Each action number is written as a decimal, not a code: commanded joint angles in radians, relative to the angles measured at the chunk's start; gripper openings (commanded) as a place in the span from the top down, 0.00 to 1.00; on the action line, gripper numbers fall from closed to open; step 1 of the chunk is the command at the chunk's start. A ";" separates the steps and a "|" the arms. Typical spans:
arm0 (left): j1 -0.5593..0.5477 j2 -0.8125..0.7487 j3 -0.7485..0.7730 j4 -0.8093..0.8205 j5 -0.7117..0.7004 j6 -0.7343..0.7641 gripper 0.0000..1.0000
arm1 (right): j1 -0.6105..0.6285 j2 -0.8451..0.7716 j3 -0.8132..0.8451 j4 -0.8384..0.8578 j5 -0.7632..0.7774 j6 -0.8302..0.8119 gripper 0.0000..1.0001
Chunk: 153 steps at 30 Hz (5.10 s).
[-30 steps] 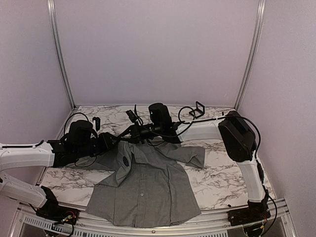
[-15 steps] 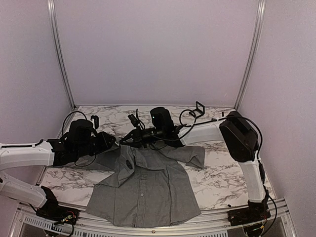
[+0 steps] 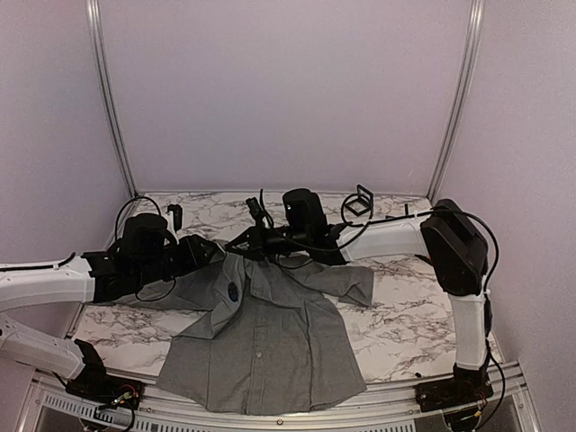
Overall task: Remove the brooch from the garment
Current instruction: Pick up the brooch from the crumpled clothing.
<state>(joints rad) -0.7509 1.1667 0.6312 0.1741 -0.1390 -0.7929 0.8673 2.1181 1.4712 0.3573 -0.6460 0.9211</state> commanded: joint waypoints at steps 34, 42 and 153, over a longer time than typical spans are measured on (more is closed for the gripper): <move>-0.061 0.116 0.066 0.073 -0.163 -0.095 0.79 | 0.027 -0.106 -0.026 -0.003 0.118 0.002 1.00; -0.056 0.113 0.083 0.056 -0.178 -0.059 0.89 | 0.030 -0.114 -0.023 -0.015 0.118 -0.016 1.00; 0.117 0.192 0.024 0.191 0.215 -0.337 1.00 | 0.124 -0.072 0.208 -0.462 0.429 -0.453 1.00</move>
<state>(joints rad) -0.6411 1.3369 0.6415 0.3847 0.0742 -1.1595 0.9771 2.0441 1.6230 -0.1074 -0.2306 0.4931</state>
